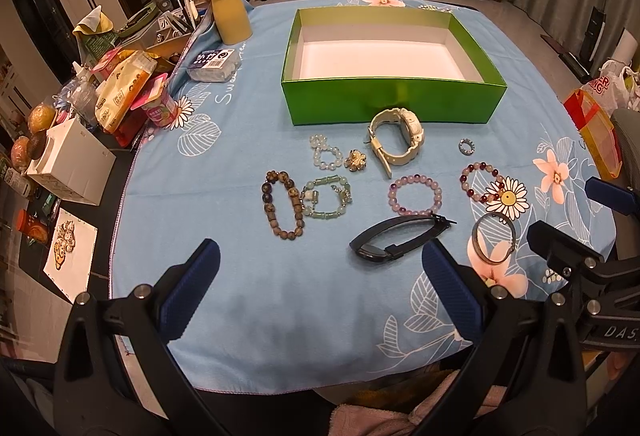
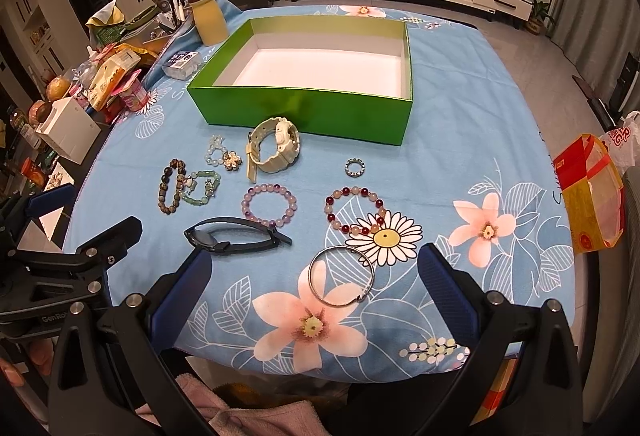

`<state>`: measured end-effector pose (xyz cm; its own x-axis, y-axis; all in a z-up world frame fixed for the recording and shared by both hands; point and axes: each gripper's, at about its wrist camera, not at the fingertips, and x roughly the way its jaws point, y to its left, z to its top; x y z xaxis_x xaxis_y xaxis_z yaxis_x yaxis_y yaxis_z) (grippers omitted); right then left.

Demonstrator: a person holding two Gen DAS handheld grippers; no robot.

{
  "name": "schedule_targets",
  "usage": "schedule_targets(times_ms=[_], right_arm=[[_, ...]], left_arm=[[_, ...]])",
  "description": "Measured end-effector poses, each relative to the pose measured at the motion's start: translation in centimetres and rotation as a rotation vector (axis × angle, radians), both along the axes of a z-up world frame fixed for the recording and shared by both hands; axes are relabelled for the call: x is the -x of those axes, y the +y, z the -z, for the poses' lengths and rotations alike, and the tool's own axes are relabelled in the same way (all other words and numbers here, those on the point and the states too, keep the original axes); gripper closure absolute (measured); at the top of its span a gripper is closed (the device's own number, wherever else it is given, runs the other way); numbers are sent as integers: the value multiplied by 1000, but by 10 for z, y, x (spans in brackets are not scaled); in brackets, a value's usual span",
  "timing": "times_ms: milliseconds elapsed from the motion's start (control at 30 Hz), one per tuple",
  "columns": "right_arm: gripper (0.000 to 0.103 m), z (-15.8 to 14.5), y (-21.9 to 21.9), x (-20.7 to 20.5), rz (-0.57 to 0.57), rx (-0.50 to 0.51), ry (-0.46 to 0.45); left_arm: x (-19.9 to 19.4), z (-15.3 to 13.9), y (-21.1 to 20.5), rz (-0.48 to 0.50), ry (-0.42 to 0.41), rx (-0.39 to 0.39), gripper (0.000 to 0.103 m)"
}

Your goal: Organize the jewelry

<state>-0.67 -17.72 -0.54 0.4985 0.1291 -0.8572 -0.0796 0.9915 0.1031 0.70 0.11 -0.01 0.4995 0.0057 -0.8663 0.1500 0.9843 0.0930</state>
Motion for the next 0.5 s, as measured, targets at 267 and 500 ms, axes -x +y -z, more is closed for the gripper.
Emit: schedule_targets(times_ms=[267,500], right_arm=[[1,0,-1,0,1,0,1],[1,0,-2,0,1,-2,2]], left_arm=[[-1,2,0,0,1,-1,2],[0,3,-1,2,5,1,2]])
